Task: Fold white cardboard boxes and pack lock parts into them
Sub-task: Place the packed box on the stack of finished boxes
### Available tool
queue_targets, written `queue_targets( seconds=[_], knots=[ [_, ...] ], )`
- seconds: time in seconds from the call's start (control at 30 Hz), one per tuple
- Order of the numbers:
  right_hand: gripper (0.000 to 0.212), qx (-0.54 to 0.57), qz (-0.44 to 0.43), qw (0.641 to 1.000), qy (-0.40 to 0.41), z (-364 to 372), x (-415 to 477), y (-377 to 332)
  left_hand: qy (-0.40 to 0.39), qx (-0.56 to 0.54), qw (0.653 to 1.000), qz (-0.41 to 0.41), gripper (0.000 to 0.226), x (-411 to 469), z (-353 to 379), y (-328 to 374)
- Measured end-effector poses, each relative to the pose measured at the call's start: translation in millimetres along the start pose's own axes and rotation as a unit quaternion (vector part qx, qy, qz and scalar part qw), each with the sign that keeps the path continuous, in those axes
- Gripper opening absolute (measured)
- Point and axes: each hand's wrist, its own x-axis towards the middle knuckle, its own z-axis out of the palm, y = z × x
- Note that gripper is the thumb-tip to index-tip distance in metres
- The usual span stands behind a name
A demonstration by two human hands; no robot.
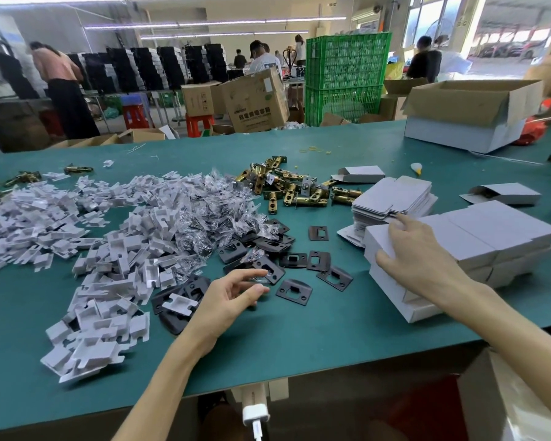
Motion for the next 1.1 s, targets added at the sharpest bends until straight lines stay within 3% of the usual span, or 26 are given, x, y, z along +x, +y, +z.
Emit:
queue_targets(
  seconds=[0.17, 0.5, 1.1],
  knots=[
    [0.032, -0.047, -0.044, 0.998, -0.002, 1, 3, -9, 0.006, -0.004, 1.0, 0.0, 0.023, -2, 1, 3],
    [0.063, -0.157, -0.077, 0.984, 0.015, 18, 12, -15, 0.011, -0.003, 1.0, 0.004, 0.021, -3, 1, 4],
    [0.055, -0.202, -0.087, 0.975, 0.02, 19, 6, -11, 0.011, -0.003, 1.0, 0.008, 0.018, 0, -1, -3]
  ],
)
